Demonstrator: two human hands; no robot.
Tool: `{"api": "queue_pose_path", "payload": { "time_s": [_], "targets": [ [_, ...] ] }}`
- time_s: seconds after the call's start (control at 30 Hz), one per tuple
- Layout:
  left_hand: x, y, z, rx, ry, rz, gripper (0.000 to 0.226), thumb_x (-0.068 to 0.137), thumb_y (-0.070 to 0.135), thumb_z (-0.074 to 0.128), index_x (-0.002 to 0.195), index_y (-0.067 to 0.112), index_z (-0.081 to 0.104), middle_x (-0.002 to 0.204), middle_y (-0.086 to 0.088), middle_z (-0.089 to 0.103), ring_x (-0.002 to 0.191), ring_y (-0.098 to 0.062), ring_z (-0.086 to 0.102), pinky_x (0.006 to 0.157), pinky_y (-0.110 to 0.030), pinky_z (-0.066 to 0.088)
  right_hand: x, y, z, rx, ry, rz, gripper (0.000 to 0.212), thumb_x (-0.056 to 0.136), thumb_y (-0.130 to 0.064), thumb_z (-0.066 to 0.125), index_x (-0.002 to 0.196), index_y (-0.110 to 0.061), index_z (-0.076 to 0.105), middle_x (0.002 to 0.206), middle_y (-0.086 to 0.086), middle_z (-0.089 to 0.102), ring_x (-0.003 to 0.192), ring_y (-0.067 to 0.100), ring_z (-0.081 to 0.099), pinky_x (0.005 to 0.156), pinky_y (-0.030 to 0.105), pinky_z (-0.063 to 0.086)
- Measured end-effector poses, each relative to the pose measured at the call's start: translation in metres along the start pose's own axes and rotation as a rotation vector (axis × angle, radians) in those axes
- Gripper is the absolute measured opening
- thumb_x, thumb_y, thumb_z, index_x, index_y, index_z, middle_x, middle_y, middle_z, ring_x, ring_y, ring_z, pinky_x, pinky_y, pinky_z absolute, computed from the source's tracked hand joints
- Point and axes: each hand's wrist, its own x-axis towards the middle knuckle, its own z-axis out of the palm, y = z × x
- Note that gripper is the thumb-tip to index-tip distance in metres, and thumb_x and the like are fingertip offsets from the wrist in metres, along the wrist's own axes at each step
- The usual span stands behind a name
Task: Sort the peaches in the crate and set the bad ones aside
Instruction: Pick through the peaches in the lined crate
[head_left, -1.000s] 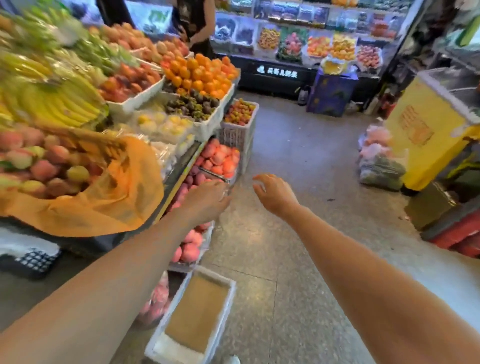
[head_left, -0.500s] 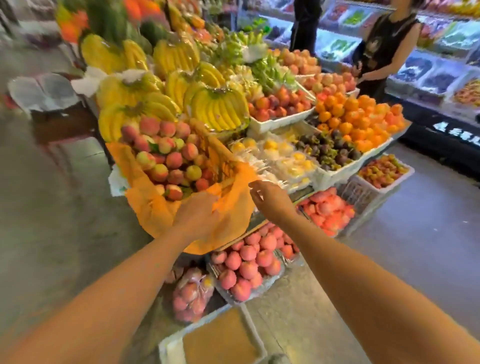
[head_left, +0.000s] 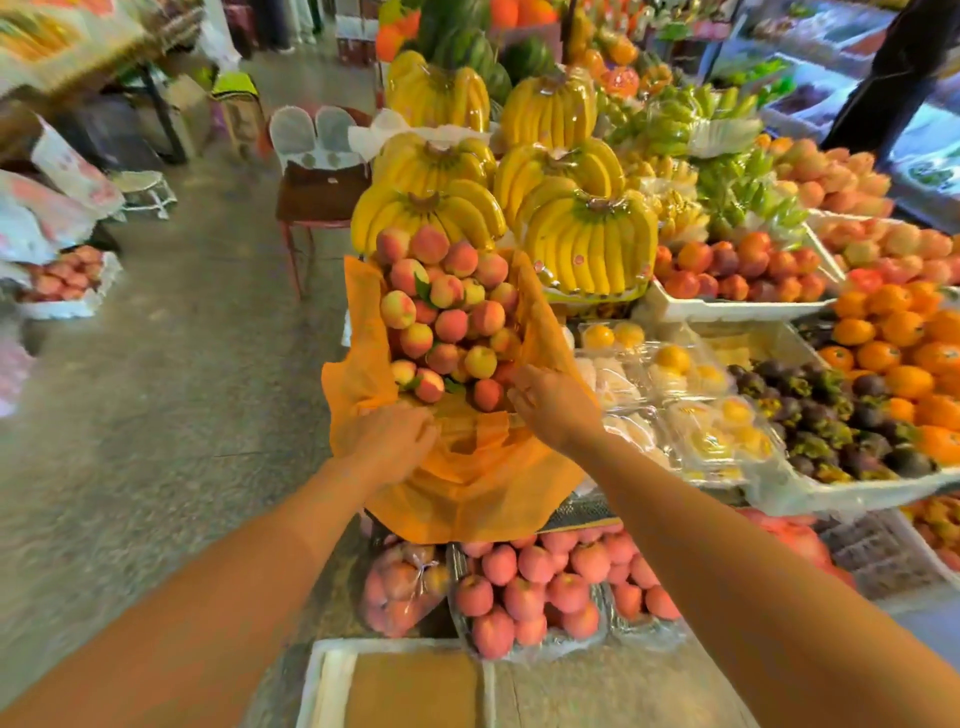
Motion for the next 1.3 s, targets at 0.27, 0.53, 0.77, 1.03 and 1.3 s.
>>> {"api": "queue_pose_path", "payload": {
  "time_s": [0.27, 0.53, 0.77, 1.03, 1.3],
  "targets": [
    [0.044, 0.006, -0.019, -0.044, 0.078, -0.085, 0.026, 0.094, 0.030, 0.048, 0.111, 0.019, 0.063, 0.110, -0.008, 0.064, 0.101, -0.031, 0.060, 0.072, -0.039, 0.048, 0.064, 0.019, 0.005, 0.034, -0.026, 0.019, 0.031, 0.094, -0.029, 0.054, 0.120, -0.013, 0.058, 0.111, 0.013, 0.065, 0.103, 0.033, 0.060, 0.070, 0.032, 0.039],
    [0.132, -0.009, -0.017, -0.093, 0.135, -0.274, 0.033, 0.092, 0.029, 0.051, 0.121, 0.016, 0.058, 0.118, -0.009, 0.059, 0.110, -0.031, 0.055, 0.086, -0.043, 0.046, 0.171, 0.043, 0.016, 0.007, -0.078, -0.050, 0.033, 0.095, -0.030, 0.053, 0.124, -0.014, 0.055, 0.120, 0.013, 0.058, 0.111, 0.032, 0.056, 0.082, 0.036, 0.045],
    [0.190, -0.035, -0.012, -0.056, 0.182, -0.384, 0.043, 0.090, 0.026, 0.052, 0.130, 0.012, 0.048, 0.126, -0.010, 0.050, 0.115, -0.030, 0.048, 0.093, -0.044, 0.044, 0.236, 0.055, 0.045, -0.072, -0.138, -0.012, 0.043, 0.088, -0.027, 0.063, 0.126, -0.012, 0.049, 0.125, 0.014, 0.048, 0.118, 0.035, 0.048, 0.083, 0.040, 0.048],
    [0.236, -0.053, -0.005, 0.208, 0.212, -0.382, 0.054, 0.088, 0.032, 0.056, 0.136, 0.015, 0.037, 0.141, -0.005, 0.041, 0.130, -0.025, 0.033, 0.104, -0.038, 0.033, 0.259, 0.070, 0.071, -0.251, -0.195, -0.003, 0.070, 0.077, -0.031, 0.077, 0.130, -0.012, 0.037, 0.130, 0.012, 0.039, 0.123, 0.031, 0.040, 0.082, 0.038, 0.050],
    [0.252, -0.068, -0.001, 0.311, 0.246, -0.442, 0.070, 0.075, 0.054, 0.069, 0.128, 0.017, 0.042, 0.122, -0.001, 0.054, 0.122, -0.022, 0.035, 0.095, -0.034, 0.031, 0.273, 0.076, 0.083, -0.320, -0.166, -0.056, 0.069, 0.076, -0.028, 0.077, 0.130, -0.011, 0.037, 0.129, 0.009, 0.043, 0.121, 0.031, 0.039, 0.083, 0.035, 0.050]
  ]
}}
